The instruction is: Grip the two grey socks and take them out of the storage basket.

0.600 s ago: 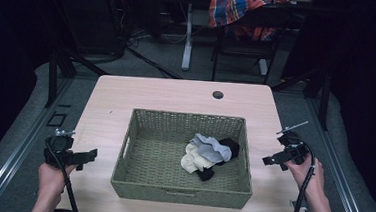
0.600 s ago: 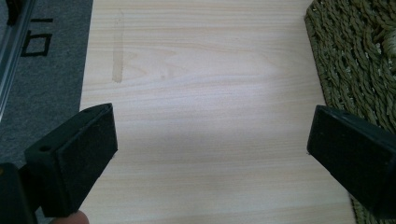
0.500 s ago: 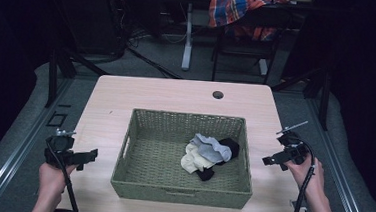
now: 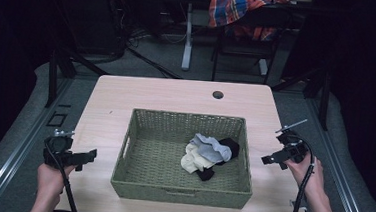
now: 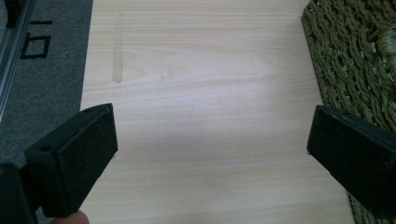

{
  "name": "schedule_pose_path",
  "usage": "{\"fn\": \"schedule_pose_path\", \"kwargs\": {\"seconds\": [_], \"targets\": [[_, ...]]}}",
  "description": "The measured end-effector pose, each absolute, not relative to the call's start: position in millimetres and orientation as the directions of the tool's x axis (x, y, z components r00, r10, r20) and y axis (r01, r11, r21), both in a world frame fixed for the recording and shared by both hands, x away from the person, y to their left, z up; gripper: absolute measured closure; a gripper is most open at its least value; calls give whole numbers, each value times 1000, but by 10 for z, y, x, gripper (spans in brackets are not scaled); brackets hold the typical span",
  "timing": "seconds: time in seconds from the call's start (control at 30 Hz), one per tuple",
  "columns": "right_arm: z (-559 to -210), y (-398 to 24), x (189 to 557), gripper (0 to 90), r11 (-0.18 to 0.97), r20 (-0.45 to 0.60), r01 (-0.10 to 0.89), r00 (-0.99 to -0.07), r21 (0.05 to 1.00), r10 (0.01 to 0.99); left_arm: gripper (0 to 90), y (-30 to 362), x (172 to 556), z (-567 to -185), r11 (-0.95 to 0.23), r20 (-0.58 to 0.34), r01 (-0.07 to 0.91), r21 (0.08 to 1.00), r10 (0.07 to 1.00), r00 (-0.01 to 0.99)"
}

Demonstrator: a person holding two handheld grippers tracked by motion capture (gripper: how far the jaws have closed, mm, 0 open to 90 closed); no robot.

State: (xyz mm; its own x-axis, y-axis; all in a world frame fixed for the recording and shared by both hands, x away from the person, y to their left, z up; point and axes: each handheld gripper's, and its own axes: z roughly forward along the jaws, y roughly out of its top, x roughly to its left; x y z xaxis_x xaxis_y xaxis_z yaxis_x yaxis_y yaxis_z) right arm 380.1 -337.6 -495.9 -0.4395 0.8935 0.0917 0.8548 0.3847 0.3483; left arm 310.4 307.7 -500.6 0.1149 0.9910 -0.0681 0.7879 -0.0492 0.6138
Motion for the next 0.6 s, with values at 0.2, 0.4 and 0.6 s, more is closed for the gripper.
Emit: {"fn": "schedule_pose_path", "kwargs": {"seconds": [0.2, 0.4, 0.6], "targets": [[-4881, -3406, 3818, 0, 356, 129, 861, -425, 362, 896, 18, 3082, 3116, -5012, -51, -69, 789, 612, 991, 118], [-4744, -3368, 3881, 0, 373, 114, 852, -439, 367, 891, 18, 3054, 3124, -5000, -51, -72, 786, 616, 990, 121], [-4668, -3330, 3921, 0, 387, 106, 850, -449, 358, 887, 17, 3026, 3166, -5017, -60, -70, 791, 609, 989, 129]]}}
